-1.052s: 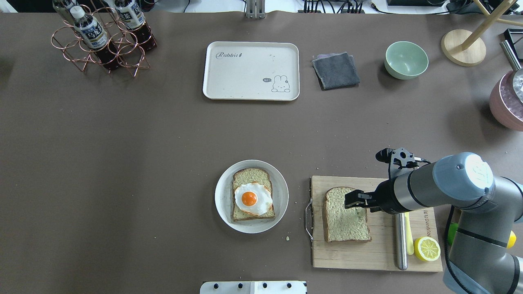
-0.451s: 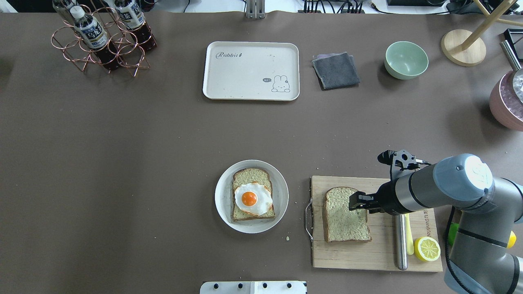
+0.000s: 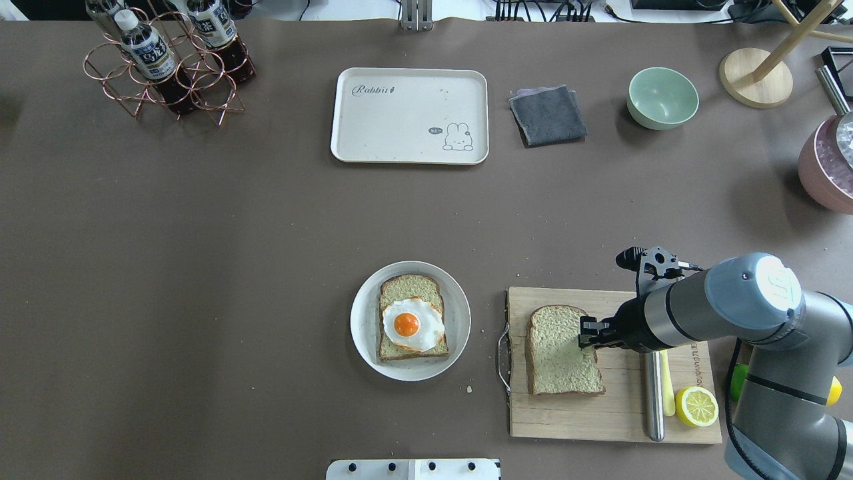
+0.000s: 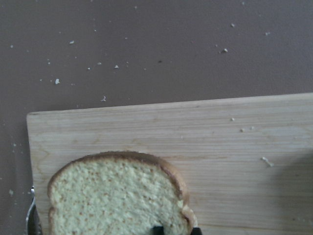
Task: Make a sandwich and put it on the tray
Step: 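Reach the right gripper to the bread slice on the cutting board and grasp it, then lift the bread slice with the right gripper and carry it over the egg toast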
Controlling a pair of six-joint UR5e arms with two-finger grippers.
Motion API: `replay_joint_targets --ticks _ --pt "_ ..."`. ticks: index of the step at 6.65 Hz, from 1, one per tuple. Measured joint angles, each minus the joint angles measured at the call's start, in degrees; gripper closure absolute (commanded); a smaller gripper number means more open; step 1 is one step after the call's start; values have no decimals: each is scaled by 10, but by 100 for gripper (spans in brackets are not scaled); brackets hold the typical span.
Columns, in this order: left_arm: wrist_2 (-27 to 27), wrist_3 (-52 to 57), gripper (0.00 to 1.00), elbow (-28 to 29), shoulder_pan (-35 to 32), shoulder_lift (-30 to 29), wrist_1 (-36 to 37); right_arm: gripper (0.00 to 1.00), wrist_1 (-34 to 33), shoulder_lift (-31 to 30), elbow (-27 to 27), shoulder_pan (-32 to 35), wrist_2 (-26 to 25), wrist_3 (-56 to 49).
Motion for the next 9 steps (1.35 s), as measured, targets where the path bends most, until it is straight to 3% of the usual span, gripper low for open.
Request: replay_joint_targets --ticks 5,7,9 --pt "-1 0 2 -1 -2 0 0 100 4 27 33 26 31 0" --pt "0 0 2 1 -2 0 0 100 6 80 28 40 51 4" --pt "0 0 2 0 -2 -1 0 100 6 166 -24 38 51 36"
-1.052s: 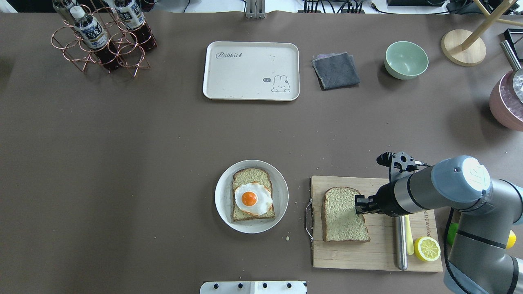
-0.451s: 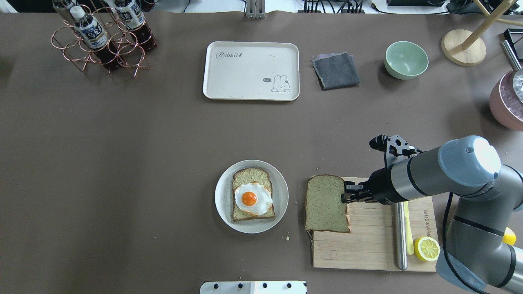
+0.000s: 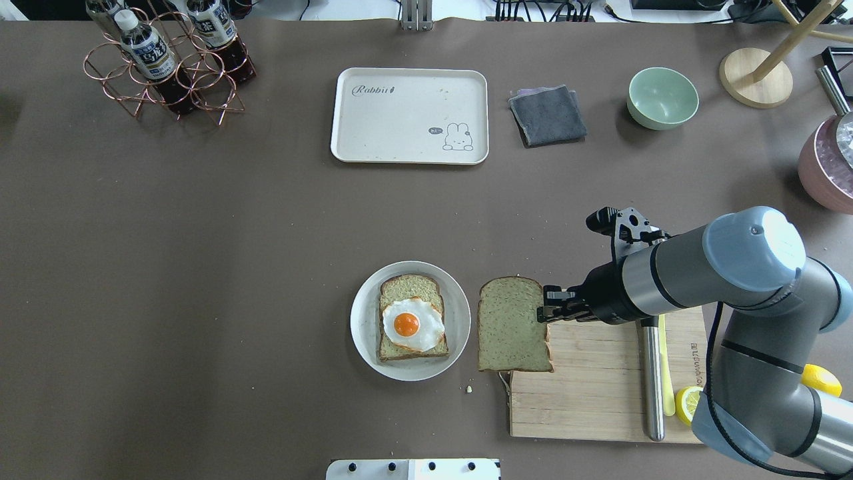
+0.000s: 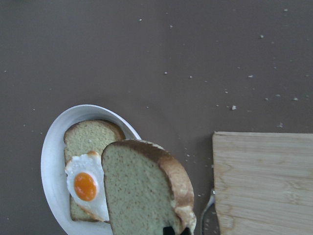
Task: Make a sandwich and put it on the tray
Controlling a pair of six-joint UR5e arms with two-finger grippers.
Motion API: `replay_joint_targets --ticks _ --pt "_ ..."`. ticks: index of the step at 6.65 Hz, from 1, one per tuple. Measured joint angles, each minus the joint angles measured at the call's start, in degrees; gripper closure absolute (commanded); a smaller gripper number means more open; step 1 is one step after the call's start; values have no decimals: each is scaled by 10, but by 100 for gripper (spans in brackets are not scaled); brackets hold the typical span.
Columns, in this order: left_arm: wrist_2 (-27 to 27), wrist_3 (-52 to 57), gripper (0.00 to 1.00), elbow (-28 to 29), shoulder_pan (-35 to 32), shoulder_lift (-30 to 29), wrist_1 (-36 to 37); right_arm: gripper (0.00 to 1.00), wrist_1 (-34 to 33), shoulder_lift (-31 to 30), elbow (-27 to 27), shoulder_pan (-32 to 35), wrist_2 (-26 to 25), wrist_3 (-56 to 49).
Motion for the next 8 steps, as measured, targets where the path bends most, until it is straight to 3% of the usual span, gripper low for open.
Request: replay_joint_targets --ticks 2,5,6,7,8 --pt "0 -1 2 1 0 0 0 100 24 67 -70 -15 -7 32" --pt "1 -1 2 2 0 0 0 100 112 86 -138 -35 -23 56" --pt "0 -1 2 2 0 0 0 76 117 89 -142 -40 -24 58" --pt "1 -1 2 2 0 0 0 14 119 90 -144 -42 -24 59" --pt "0 -1 2 2 0 0 0 1 119 91 -145 -43 -23 59"
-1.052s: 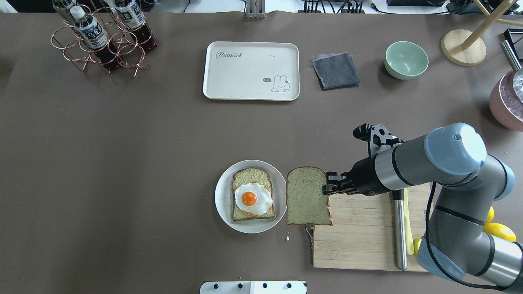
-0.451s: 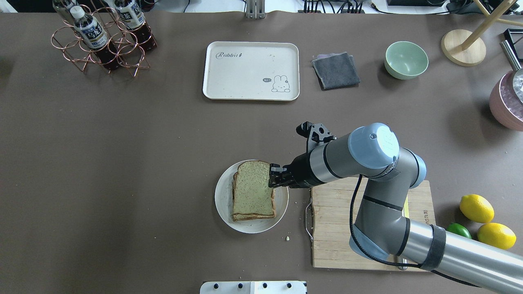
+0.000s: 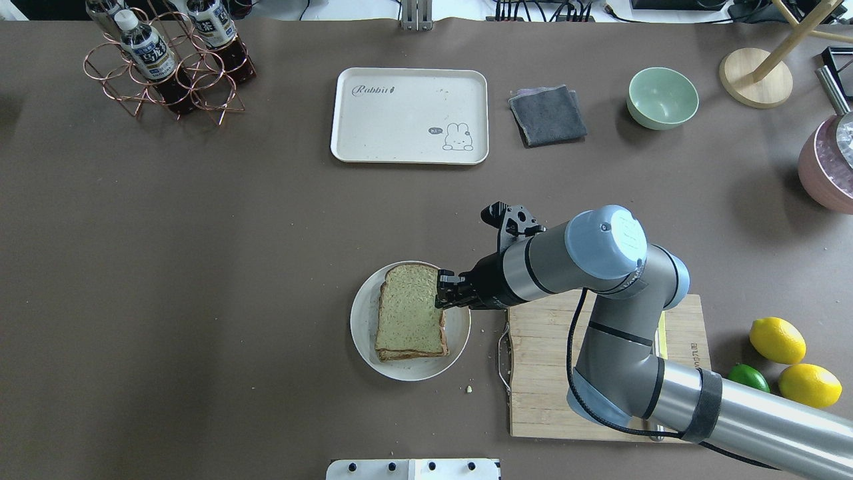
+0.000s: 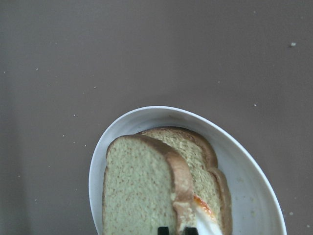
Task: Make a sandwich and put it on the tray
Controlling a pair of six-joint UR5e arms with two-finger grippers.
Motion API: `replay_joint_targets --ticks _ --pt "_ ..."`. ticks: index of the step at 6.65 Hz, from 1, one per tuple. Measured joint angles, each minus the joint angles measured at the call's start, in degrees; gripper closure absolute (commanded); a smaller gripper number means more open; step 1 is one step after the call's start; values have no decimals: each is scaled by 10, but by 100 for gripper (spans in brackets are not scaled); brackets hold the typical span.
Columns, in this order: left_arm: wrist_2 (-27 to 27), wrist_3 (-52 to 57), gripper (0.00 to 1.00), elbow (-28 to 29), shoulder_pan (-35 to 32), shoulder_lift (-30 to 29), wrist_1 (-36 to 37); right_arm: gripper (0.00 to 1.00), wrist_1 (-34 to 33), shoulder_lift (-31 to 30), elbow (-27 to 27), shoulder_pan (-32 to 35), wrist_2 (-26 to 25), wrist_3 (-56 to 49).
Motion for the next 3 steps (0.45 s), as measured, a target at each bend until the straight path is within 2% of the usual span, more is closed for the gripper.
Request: replay_joint_targets --ticks 2,3 --pt "-4 -35 2 -2 7 -8 -9 1 1 -1 3 6 1 1" --pt "-10 -120 2 -6 31 -26 -42 1 1 -11 11 18 4 2"
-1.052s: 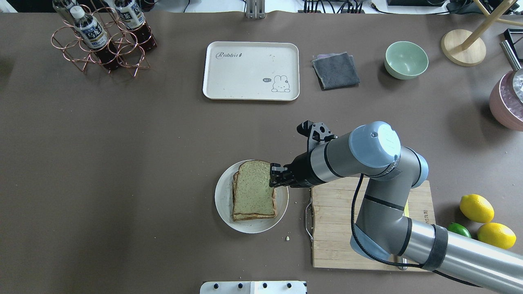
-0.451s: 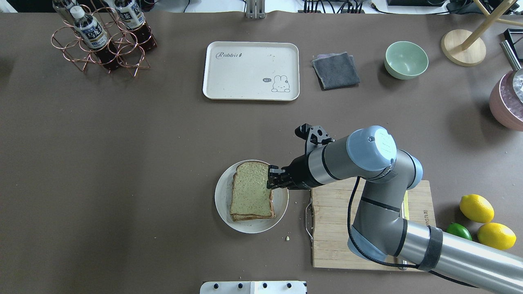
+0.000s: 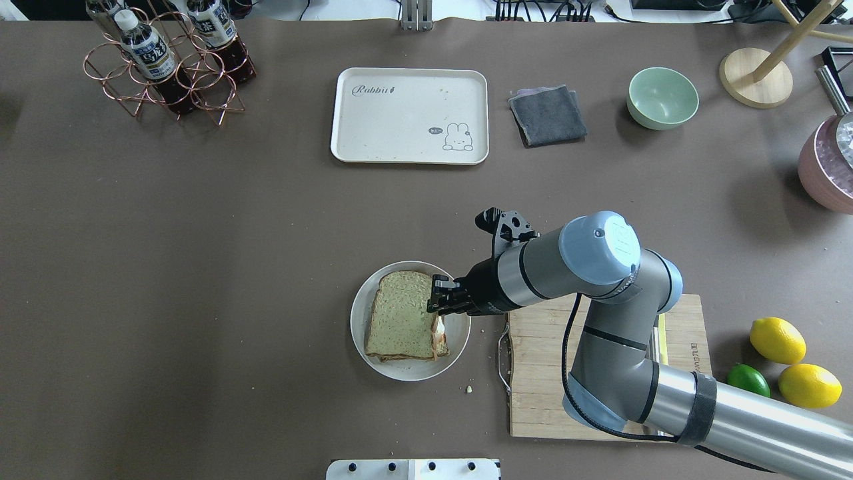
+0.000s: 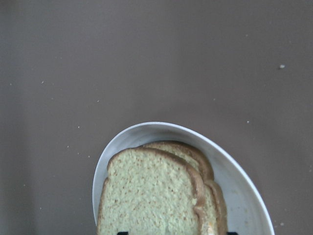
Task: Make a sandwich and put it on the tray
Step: 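Withdraw the right gripper while the left arm reaches toward the plate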
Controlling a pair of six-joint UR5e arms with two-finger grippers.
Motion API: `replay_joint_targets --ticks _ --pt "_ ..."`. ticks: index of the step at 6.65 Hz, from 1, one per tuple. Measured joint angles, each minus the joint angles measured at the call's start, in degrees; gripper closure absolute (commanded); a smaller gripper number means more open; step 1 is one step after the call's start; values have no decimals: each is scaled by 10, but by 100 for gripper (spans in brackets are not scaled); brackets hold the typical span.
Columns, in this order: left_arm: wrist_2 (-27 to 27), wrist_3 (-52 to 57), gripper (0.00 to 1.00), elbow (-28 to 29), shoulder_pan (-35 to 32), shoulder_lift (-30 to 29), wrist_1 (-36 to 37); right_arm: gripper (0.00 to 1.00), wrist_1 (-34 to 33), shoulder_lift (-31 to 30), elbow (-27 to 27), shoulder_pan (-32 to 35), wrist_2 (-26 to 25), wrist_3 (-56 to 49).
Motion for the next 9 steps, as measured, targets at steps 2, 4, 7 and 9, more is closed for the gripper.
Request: replay_joint_targets --ticks 2,4,7,9 --pt "4 -265 2 -5 107 -63 -116 0 -4 -58 48 38 10 -2" --pt "85 -442 2 -21 238 -134 -146 0 -21 -101 67 107 54 -35" --pt "182 -559 2 -24 398 -231 -117 0 -105 -168 66 239 142 -262" --pt "266 -586 6 -28 489 -306 -28 0 -164 -206 64 315 180 -391"
